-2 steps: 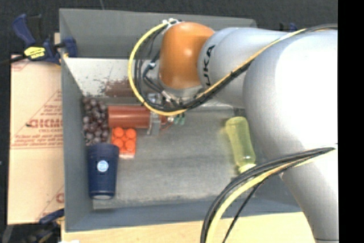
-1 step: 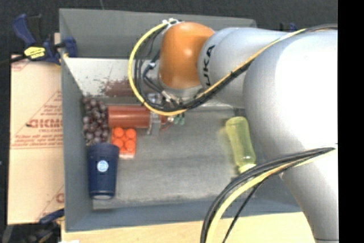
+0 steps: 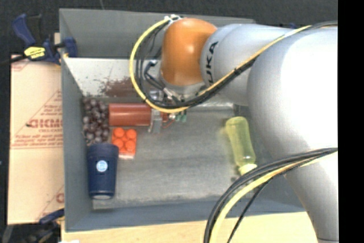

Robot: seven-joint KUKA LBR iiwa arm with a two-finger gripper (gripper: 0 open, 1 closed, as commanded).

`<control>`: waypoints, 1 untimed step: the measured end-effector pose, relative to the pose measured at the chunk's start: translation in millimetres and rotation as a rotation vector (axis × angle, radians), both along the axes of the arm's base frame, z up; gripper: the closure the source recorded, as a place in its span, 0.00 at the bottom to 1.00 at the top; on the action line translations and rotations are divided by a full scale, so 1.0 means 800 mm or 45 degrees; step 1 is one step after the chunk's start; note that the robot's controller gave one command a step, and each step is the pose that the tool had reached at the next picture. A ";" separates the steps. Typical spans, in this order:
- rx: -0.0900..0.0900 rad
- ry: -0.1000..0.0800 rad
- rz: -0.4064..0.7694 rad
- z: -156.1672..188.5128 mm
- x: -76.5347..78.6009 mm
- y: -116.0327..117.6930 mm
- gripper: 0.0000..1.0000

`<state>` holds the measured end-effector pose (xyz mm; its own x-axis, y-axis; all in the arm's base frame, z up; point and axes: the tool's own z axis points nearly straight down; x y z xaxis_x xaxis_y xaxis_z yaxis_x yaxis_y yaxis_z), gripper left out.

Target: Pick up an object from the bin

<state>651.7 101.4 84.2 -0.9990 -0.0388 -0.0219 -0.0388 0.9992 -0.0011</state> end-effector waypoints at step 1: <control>-0.002 0.011 -0.001 0.039 -0.003 -0.001 1.00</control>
Offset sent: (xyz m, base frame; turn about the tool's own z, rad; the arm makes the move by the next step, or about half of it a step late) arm -0.0025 -0.0005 0.0466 0.0003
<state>649.5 100.9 115.0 -0.9992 -0.0383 -0.0129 -0.0383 0.9993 -0.0020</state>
